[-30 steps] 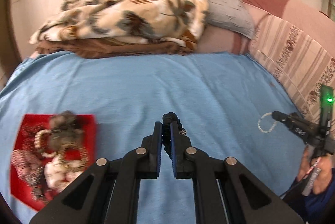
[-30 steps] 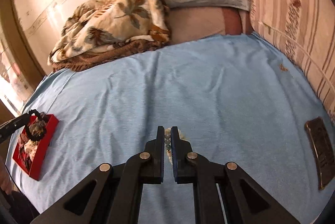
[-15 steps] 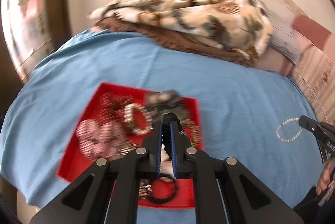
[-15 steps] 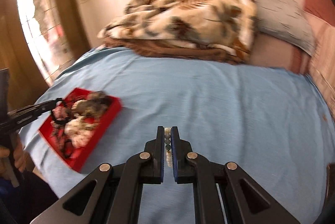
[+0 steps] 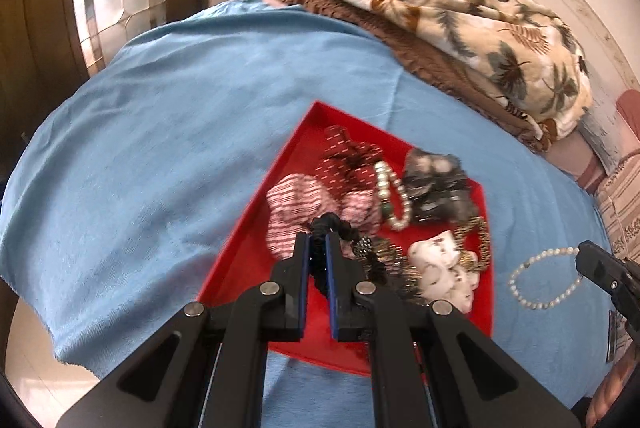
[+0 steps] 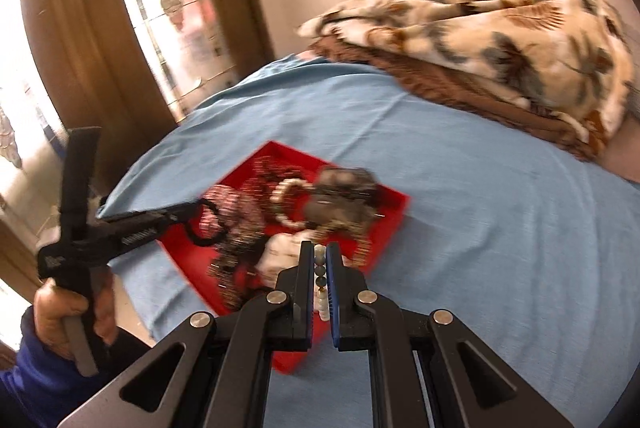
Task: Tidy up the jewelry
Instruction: 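Carry both held bracelets over the red tray, then lower both held bracelets toward the scrunchies in the red tray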
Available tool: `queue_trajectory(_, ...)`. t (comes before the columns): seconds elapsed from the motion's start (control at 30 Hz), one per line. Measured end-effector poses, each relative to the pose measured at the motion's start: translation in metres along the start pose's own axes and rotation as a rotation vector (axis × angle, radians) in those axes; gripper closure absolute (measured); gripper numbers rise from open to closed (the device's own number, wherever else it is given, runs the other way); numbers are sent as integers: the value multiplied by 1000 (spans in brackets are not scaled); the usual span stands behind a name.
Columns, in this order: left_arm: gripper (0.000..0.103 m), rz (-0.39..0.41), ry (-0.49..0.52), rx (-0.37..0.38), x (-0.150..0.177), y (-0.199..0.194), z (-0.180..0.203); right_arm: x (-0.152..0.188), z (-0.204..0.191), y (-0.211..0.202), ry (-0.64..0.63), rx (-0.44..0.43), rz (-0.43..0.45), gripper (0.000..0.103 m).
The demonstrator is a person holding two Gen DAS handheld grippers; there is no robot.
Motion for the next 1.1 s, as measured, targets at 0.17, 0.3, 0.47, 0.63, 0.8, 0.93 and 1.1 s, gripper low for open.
queue_trajectory(0.17,96,19,17,-45,0,2,-10,-9,-29,21,-35,-47,-16,96)
queue_trajectory(0.3,96,44,27,-71,0,1,-12,-13,-42,31,-59,-52,-23,96)
queue_trajectory(0.47,96,120,93,-147,1,-6,-4,-18,-41,37,-63,-48,-33,96)
queue_trajectory(0.63,95,173,139,-179,2,-13,4,-27,-38,37,-59,-44,-21,96)
queue_trajectory(0.8,95,179,128,-163,-1,-14,3,-37,-34,37,-49,-42,-2,96)
queue_trajectory(0.93,95,173,129,-162,1,-13,4,-43,-33,41,-29,-56,5,96)
queue_trajectory(1.1,95,170,128,-157,2,-13,4,-47,-37,47,-32,-57,1,96)
Point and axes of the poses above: each gripper's, at about its wrist camera, not at the fingertips, and y roughly the way its jaws point, z to its right, x to its underside, the point moved 3 cm from there along y, roughly the way its jaws point, and after that the axes turned 11 degrees about -y, right-handed, at the moved point
